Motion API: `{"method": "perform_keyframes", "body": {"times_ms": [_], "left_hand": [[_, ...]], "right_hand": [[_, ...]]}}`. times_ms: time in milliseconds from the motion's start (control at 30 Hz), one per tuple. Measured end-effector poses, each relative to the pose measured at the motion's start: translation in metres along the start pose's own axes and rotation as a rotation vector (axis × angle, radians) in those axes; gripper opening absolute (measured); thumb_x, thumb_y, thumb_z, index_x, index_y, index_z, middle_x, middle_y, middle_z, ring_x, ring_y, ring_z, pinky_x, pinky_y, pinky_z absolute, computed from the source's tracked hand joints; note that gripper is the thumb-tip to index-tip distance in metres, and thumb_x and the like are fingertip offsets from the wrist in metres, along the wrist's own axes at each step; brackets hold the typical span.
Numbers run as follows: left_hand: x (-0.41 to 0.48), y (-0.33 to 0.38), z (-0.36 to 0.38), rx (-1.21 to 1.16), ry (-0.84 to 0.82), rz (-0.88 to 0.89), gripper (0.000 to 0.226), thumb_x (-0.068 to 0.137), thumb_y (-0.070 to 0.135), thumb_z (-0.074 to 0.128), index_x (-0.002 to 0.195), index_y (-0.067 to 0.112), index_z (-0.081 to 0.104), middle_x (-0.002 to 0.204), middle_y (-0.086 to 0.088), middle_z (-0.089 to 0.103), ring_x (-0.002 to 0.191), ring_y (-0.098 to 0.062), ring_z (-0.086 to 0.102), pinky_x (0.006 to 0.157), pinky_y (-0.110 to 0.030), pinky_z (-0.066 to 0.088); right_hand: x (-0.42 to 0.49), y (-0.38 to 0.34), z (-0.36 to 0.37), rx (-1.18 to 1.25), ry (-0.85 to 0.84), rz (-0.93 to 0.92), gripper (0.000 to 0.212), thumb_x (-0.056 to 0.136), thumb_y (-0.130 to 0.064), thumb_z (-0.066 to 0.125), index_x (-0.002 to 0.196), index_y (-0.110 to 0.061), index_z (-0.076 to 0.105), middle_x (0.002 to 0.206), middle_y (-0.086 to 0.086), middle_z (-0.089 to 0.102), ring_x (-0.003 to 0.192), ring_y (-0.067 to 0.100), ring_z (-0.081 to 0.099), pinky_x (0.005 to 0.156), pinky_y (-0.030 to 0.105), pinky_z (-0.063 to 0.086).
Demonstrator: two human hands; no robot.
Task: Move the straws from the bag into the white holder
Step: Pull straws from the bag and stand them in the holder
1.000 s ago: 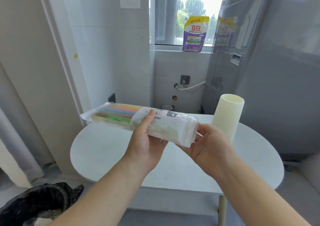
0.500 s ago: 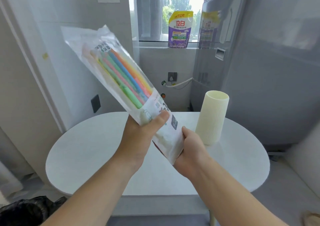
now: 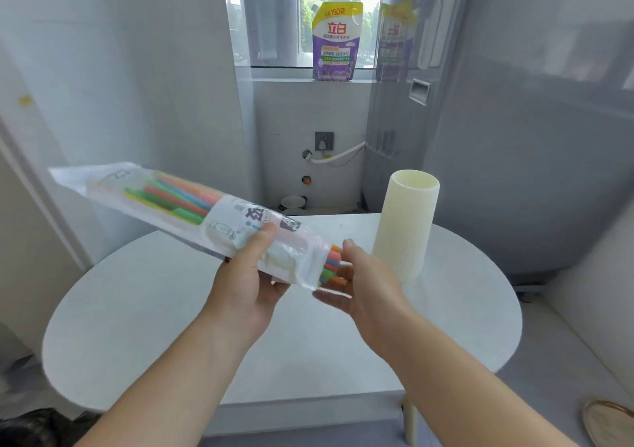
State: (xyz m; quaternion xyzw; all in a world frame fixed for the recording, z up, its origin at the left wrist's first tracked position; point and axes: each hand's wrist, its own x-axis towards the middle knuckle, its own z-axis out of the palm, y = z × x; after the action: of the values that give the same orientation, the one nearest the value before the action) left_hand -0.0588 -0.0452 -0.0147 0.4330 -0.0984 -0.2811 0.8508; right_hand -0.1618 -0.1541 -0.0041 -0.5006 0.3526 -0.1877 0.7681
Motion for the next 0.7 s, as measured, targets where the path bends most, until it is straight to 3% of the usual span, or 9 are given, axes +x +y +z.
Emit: {"method": "perform_keyframes", "body": {"times_ms": [67, 233, 400, 567, 700], "left_hand": [[0.001, -0.002, -0.002, -0.077, 0.062, -0.050, 0.034, 0.086, 0.026, 0.077, 0.118, 0.031, 0.068, 0.106, -0.002, 0.081, 0.102, -0.022, 0.077, 0.070, -0.036, 0.063], [-0.002, -0.004, -0.005, -0.121, 0.083, -0.100, 0.029, 0.089, 0.029, 0.076, 0.117, 0.028, 0.069, 0.108, -0.006, 0.081, 0.098, -0.023, 0.078, 0.064, -0.035, 0.062], [-0.008, -0.002, -0.007, -0.146, 0.097, -0.073, 0.034, 0.088, 0.027, 0.077, 0.120, 0.030, 0.065, 0.105, -0.006, 0.081, 0.094, -0.023, 0.078, 0.066, -0.037, 0.063], [-0.013, 0.000, -0.010, -0.159, 0.100, -0.071, 0.032, 0.088, 0.026, 0.077, 0.119, 0.030, 0.066, 0.103, -0.005, 0.081, 0.091, -0.021, 0.079, 0.066, -0.038, 0.064], [-0.014, 0.005, -0.012, -0.191, 0.122, -0.064, 0.040, 0.087, 0.027, 0.078, 0.125, 0.030, 0.064, 0.107, -0.006, 0.081, 0.095, -0.022, 0.078, 0.070, -0.040, 0.065]], "right_hand": [[0.001, 0.000, -0.004, -0.162, 0.016, -0.121, 0.029, 0.102, -0.045, 0.052, 0.098, -0.021, 0.068, 0.091, 0.002, 0.075, 0.078, 0.015, 0.073, 0.068, 0.029, 0.061], [-0.008, -0.001, -0.006, -0.232, -0.034, -0.310, 0.019, 0.091, -0.039, 0.071, 0.103, -0.024, 0.071, 0.082, -0.006, 0.076, 0.065, 0.003, 0.069, 0.061, 0.017, 0.055], [-0.017, -0.003, -0.005, -0.275, -0.007, -0.380, 0.020, 0.086, -0.032, 0.078, 0.105, -0.027, 0.073, 0.102, 0.004, 0.072, 0.071, 0.008, 0.069, 0.059, 0.019, 0.055], [-0.021, -0.003, -0.005, -0.312, -0.022, -0.508, 0.004, 0.089, -0.009, 0.074, 0.086, -0.011, 0.075, 0.075, 0.000, 0.074, 0.062, 0.006, 0.067, 0.055, 0.019, 0.055], [-0.023, -0.007, -0.010, -0.342, 0.024, -0.539, 0.004, 0.093, -0.013, 0.070, 0.091, -0.010, 0.071, 0.083, 0.007, 0.074, 0.066, 0.011, 0.070, 0.057, 0.020, 0.058]]}}
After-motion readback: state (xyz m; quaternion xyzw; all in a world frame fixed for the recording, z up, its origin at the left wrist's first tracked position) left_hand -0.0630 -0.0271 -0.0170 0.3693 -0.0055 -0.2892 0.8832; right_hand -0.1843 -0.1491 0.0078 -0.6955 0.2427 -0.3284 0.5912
